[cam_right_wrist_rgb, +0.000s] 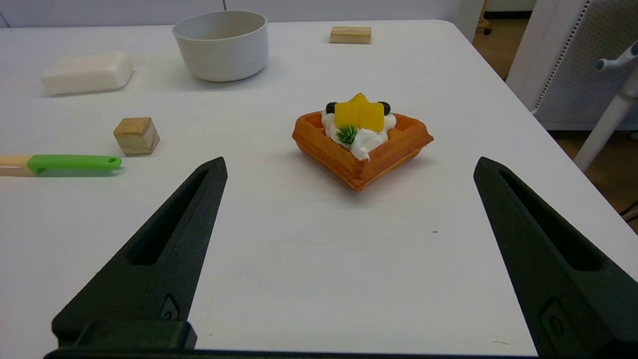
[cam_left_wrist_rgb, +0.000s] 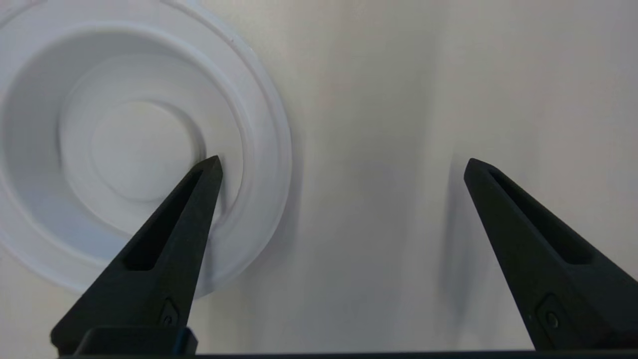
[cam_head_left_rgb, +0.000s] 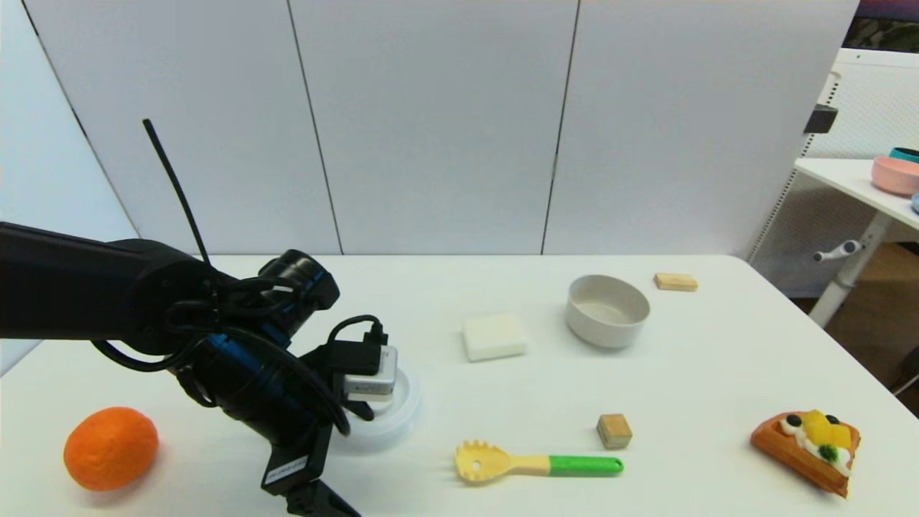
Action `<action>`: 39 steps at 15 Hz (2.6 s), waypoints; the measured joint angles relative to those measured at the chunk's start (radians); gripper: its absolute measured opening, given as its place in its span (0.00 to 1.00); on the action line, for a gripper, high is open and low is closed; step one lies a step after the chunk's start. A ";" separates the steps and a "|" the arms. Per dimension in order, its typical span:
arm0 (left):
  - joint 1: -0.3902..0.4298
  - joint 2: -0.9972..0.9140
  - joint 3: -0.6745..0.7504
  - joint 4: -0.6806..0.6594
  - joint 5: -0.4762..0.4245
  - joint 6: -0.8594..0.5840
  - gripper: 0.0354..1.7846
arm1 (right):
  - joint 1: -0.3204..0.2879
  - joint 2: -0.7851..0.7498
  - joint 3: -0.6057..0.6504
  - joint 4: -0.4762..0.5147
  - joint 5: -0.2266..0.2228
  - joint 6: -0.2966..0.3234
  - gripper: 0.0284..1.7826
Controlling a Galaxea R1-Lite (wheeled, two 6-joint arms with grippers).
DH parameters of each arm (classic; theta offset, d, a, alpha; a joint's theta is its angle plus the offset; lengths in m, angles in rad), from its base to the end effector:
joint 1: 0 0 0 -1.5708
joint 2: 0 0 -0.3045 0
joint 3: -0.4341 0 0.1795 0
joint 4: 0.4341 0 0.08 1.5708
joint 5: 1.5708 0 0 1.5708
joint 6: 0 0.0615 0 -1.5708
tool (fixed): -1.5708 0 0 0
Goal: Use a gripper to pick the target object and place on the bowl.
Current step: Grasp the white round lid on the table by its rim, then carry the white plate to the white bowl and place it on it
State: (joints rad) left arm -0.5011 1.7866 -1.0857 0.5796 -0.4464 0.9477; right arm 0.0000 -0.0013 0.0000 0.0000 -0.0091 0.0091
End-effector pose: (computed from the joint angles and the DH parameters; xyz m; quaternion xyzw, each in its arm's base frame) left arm 0.2303 -0.1564 0.1203 0.3402 0.3644 -0.5981 0.6275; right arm -0.0002 -0.0006 0.0755 0.0046 -0.0007 -0.0045 1.0000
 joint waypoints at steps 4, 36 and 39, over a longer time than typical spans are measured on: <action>-0.001 0.005 -0.002 0.000 -0.001 0.000 0.96 | 0.000 0.000 0.000 0.000 0.000 0.000 0.96; -0.061 0.046 -0.567 0.049 -0.001 -0.031 0.06 | 0.000 0.000 0.000 0.000 0.000 0.000 0.96; -0.108 0.157 -0.786 0.040 -0.020 -0.096 0.06 | 0.000 0.000 0.000 0.000 0.000 0.000 0.96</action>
State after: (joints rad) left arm -0.6089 1.9440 -1.8713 0.6191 -0.4662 0.8519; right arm 0.0000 -0.0013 0.0000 0.0004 -0.0096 0.0096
